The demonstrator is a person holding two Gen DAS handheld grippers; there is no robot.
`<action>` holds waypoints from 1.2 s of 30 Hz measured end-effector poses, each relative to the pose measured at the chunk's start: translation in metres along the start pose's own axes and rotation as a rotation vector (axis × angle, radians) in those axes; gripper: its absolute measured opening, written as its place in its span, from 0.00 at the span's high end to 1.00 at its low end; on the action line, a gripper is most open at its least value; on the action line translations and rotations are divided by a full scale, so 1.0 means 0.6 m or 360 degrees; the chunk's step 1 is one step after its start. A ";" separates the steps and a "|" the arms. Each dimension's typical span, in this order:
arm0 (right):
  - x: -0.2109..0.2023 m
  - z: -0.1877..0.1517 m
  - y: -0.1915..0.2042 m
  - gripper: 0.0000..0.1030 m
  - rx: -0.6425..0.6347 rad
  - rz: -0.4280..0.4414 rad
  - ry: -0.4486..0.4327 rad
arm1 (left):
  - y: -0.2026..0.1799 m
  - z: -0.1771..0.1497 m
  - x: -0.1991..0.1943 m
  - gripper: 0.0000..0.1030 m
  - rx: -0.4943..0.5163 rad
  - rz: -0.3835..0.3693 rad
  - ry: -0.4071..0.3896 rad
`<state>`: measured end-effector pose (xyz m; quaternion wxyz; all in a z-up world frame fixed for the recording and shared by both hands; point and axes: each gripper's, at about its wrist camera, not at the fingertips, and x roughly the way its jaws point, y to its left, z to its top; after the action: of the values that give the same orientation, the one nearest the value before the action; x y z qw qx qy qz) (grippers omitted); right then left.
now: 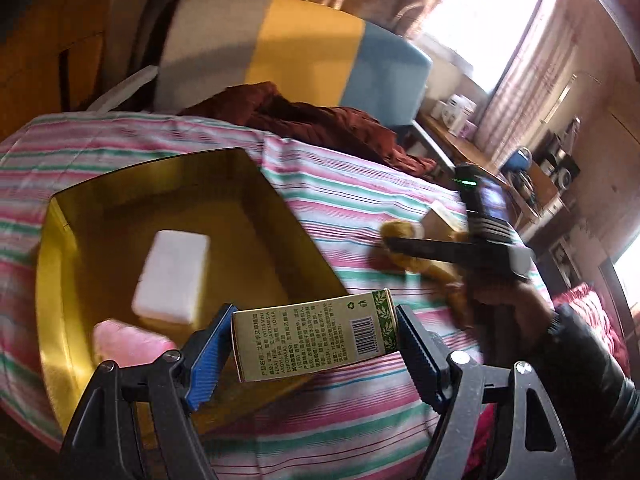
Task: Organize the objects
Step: 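Grasp the green-white box with the left tool while the right tool grasps the yellow hat, then lower the box and hat into the gold tray and open both tools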
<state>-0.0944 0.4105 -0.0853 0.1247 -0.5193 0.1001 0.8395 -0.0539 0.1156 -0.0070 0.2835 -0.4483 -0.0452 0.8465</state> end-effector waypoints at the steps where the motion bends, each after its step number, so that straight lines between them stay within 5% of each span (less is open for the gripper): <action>1: -0.013 -0.004 0.000 0.56 0.0006 0.0002 -0.0027 | 0.011 0.001 -0.003 0.23 -0.0013 0.0014 -0.0006; 14: -0.186 -0.030 0.102 0.56 -0.0170 0.0320 -0.0378 | 0.203 0.086 -0.023 0.23 -0.0207 0.0370 -0.0094; 26: -0.191 -0.068 0.268 0.56 -0.0432 0.0555 -0.0304 | 0.285 0.146 0.000 0.13 -0.0268 0.0471 -0.0127; 36: -0.164 -0.067 0.341 0.56 -0.0513 0.0573 -0.0245 | 0.303 0.071 -0.073 0.14 -0.0426 0.0468 -0.0222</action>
<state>-0.0820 0.1940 -0.0070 -0.1042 -0.4409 0.0460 0.8903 -0.1482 -0.0517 -0.0095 0.0910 -0.4240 -0.1108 0.8943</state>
